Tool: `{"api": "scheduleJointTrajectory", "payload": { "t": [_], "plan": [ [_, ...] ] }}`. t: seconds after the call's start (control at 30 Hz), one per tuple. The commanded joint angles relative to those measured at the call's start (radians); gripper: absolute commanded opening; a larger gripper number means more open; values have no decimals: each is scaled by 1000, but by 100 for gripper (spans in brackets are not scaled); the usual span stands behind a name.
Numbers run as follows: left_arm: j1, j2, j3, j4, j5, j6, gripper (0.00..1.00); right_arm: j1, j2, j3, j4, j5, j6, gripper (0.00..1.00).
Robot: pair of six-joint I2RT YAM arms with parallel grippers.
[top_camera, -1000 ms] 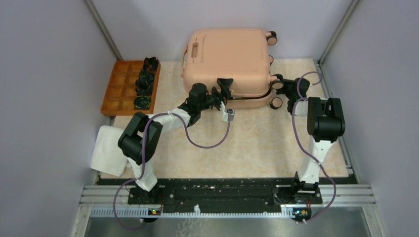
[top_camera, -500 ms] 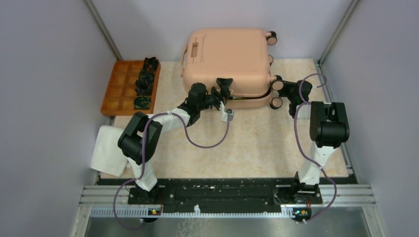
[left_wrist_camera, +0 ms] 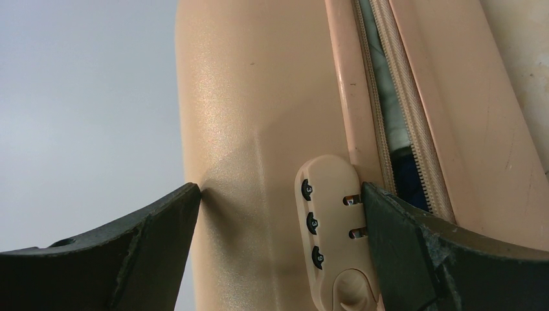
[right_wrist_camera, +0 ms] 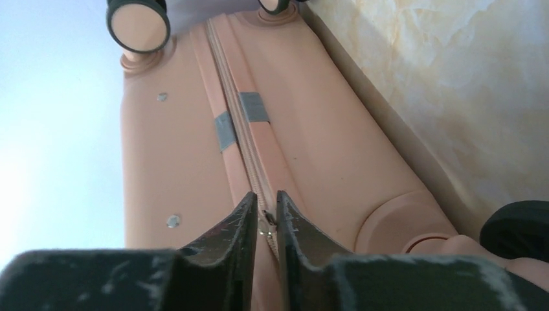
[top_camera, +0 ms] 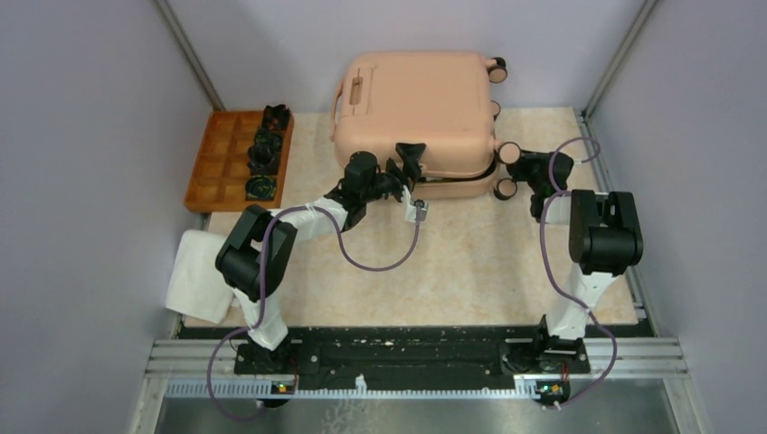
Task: Pack the luggage
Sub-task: Zip the luggage at the center of the board.
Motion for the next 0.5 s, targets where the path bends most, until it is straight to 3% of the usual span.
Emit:
{"api": "scheduleJointTrajectory", "payload": {
  "t": [0.0,0.1,0.23,0.4,0.47],
  "plan": [
    [71,-33,125,401,-167,118,98,36,23,16,114,-179,-32,27],
    [72,-32,127,401,-166,121,98,36,16,13,84,-177,-44,34],
    [71,-30,135,400,-169,122,98,36,22,12,94,-173,-42,34],
    [72,-29,135,400,-169,124,98,38,24,13,112,-161,-17,23],
    [71,-30,135,400,-167,125,98,38,14,-1,113,-146,-16,14]
  ]
}}
